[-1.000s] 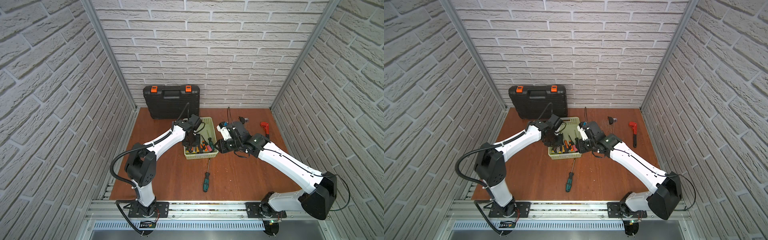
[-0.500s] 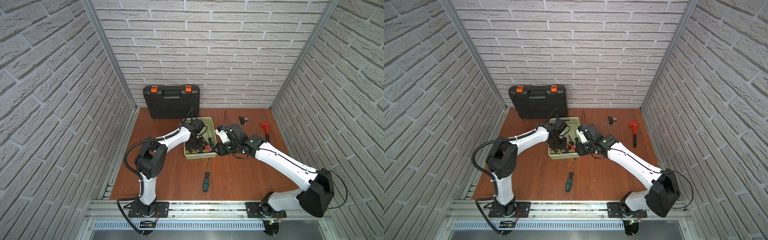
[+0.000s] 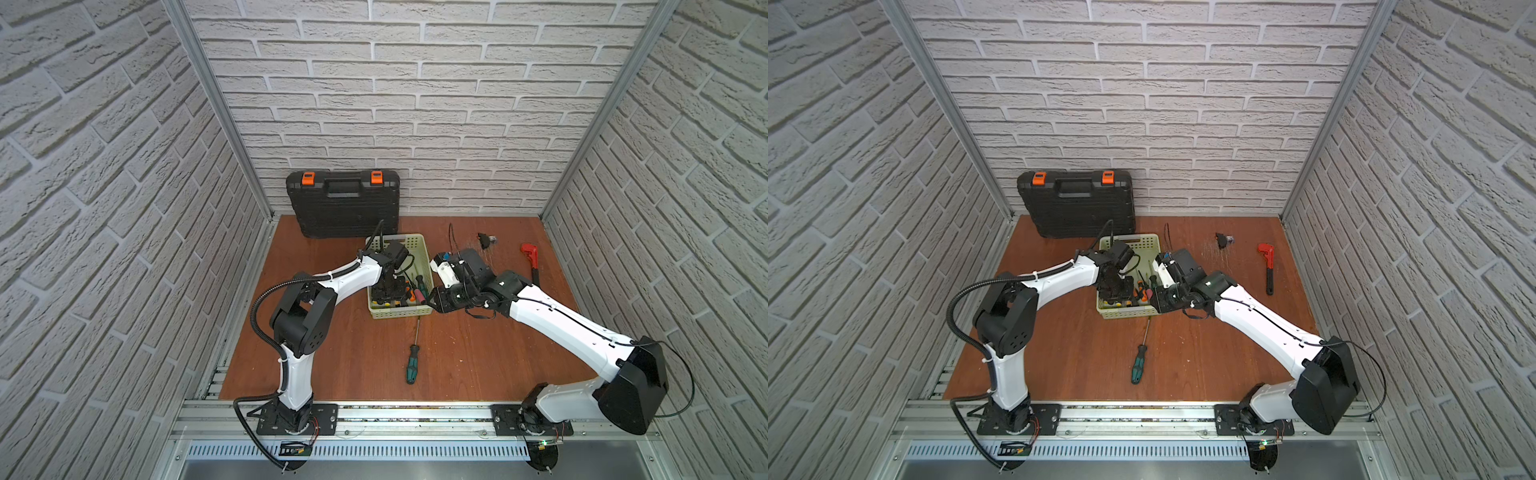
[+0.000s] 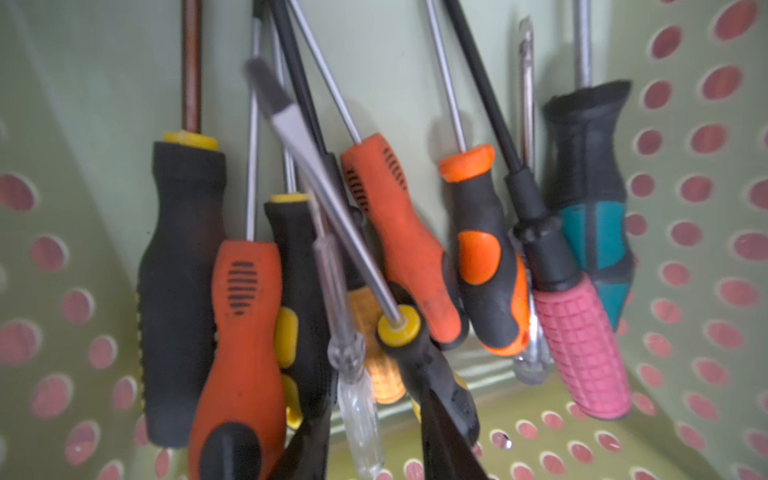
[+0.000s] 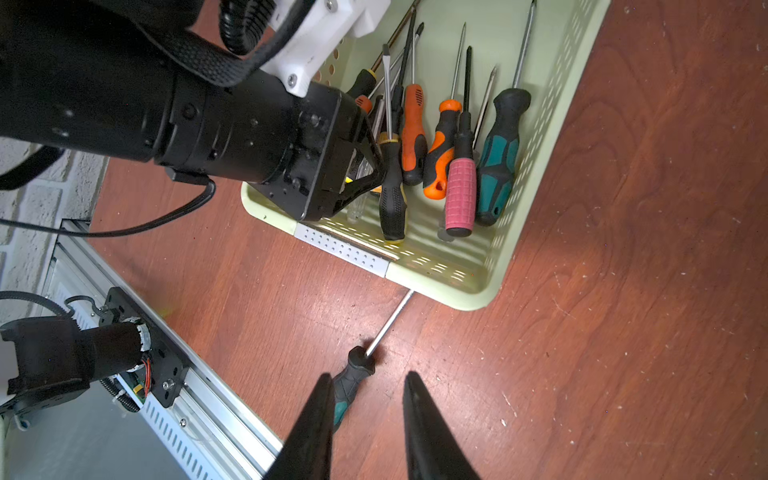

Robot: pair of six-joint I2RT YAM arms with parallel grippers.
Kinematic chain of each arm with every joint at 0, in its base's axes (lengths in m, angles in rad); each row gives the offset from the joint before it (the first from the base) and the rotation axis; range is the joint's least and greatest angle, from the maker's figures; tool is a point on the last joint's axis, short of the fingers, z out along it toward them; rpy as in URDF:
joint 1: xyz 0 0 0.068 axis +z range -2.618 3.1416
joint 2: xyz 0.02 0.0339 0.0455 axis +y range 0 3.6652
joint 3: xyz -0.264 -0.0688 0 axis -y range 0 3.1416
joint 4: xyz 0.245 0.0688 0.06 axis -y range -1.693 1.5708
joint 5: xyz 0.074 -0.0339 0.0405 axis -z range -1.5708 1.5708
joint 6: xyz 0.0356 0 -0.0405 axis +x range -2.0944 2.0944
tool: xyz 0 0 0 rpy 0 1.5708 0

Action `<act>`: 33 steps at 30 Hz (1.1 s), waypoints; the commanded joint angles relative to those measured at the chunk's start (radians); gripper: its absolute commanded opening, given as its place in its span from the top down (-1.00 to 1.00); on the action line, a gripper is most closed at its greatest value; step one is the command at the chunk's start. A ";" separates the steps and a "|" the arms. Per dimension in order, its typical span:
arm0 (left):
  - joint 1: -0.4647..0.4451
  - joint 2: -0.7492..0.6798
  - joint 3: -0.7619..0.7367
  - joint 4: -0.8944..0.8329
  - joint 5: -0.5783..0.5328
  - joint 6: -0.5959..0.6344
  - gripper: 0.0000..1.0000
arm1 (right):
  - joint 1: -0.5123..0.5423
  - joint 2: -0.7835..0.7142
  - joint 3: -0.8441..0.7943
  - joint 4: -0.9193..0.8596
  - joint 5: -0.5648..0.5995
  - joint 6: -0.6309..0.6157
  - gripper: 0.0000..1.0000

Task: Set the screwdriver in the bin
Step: 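Release and raise the left gripper while the right gripper reaches the green-black screwdriver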

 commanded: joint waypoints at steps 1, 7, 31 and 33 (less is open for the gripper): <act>-0.005 -0.080 -0.020 0.027 -0.015 -0.006 0.22 | -0.002 -0.029 -0.013 0.023 -0.003 0.024 0.38; -0.011 -0.214 -0.055 0.052 -0.023 -0.005 0.20 | 0.020 -0.055 -0.018 -0.002 0.040 0.065 0.37; -0.172 -0.969 -0.650 0.098 -0.378 -0.109 -0.03 | 0.448 0.050 -0.120 -0.083 0.326 0.491 -0.12; -0.172 -1.010 -0.664 0.084 -0.395 -0.108 -0.04 | 0.460 0.093 -0.109 -0.072 0.309 0.508 -0.17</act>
